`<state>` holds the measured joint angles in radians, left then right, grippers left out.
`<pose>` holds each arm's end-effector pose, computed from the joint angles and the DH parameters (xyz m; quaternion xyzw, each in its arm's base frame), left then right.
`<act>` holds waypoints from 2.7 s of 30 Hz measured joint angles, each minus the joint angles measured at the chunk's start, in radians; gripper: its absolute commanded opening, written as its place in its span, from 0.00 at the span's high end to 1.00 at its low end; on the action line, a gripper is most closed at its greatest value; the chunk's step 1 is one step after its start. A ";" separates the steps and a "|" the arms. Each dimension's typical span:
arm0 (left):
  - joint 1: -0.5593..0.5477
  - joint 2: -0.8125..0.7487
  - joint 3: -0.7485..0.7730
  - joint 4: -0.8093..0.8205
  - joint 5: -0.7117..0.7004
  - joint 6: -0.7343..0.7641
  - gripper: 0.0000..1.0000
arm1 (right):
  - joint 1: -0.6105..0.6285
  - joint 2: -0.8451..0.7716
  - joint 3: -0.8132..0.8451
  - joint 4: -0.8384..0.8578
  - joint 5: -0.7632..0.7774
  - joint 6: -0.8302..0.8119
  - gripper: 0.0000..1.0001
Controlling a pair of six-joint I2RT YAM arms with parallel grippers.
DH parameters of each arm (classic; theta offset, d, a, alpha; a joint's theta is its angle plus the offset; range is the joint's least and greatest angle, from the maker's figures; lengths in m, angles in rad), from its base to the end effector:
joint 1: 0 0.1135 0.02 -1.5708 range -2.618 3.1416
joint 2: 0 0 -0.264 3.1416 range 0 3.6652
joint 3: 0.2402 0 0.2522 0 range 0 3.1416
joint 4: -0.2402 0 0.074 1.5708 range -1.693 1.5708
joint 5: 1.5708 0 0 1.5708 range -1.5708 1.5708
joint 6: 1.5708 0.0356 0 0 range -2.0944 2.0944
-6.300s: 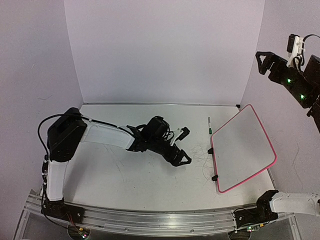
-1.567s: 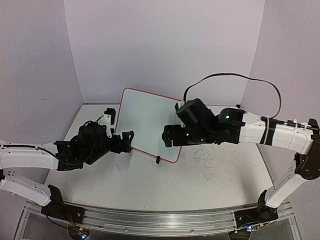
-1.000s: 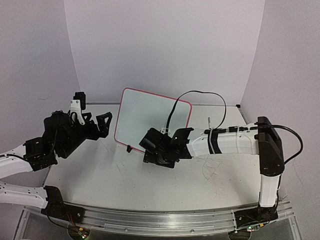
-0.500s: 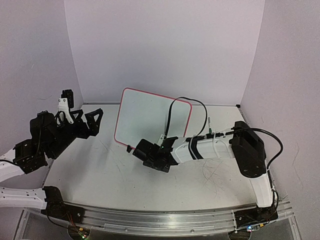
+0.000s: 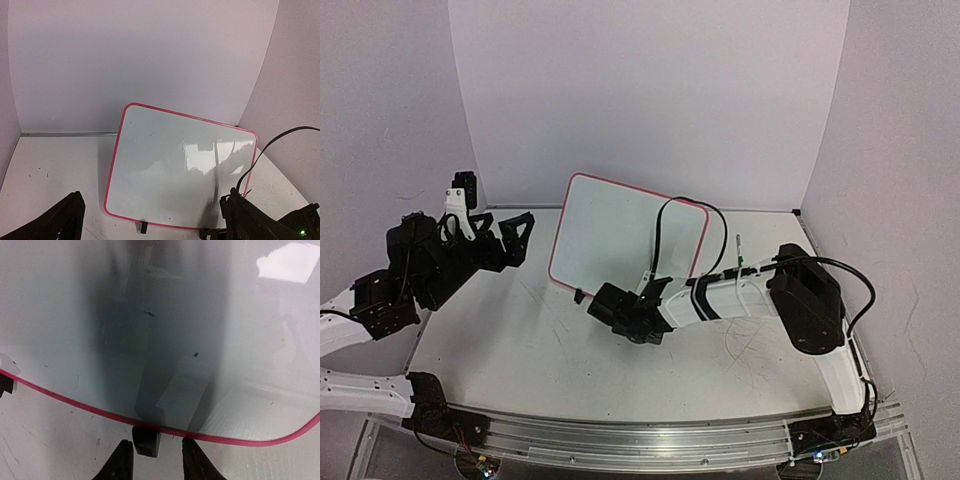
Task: Write a sentence on the whiteboard
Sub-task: Move the whiteboard to the center of the board.
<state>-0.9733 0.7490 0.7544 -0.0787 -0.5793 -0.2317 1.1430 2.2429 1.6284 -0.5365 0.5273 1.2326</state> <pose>0.1144 -0.1336 0.3470 0.0732 0.7248 -0.1973 0.6561 0.2079 0.4128 0.1322 0.0965 0.9409 0.0913 0.3116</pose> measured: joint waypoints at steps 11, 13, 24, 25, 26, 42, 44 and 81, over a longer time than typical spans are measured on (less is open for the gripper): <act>0.000 0.068 0.001 0.013 0.000 0.000 0.01 | -0.020 -0.030 -0.100 0.114 0.023 -0.229 1.00; 0.000 0.090 0.002 0.024 0.000 0.000 0.01 | -0.033 -0.061 -0.154 0.160 0.009 -0.311 1.00; 0.000 0.220 0.018 0.046 0.031 -0.028 0.01 | -0.121 -0.323 -0.607 0.538 -0.151 -0.728 1.00; 0.000 0.221 0.018 0.047 0.035 -0.035 0.01 | -0.126 -0.340 -0.640 0.571 -0.167 -0.756 1.00; 0.000 0.221 0.018 0.047 0.036 -0.043 0.01 | -0.131 -0.361 -0.678 0.609 -0.185 -0.787 1.00; 0.112 0.209 -0.011 -0.056 0.154 -0.341 0.02 | -0.228 -0.517 -0.905 0.759 -0.340 -1.011 0.79; 0.154 0.182 -0.063 -0.032 0.237 -0.366 0.04 | -0.228 -0.517 -0.905 0.760 -0.343 -1.014 0.67; 0.373 0.626 -0.284 0.557 0.957 -0.298 0.83 | -0.381 -1.099 -0.774 0.380 -0.384 -0.935 0.24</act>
<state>-0.5999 1.3753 0.4705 0.4780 0.3778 -0.5292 0.7619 1.1441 0.8540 -0.1570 0.1429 0.2977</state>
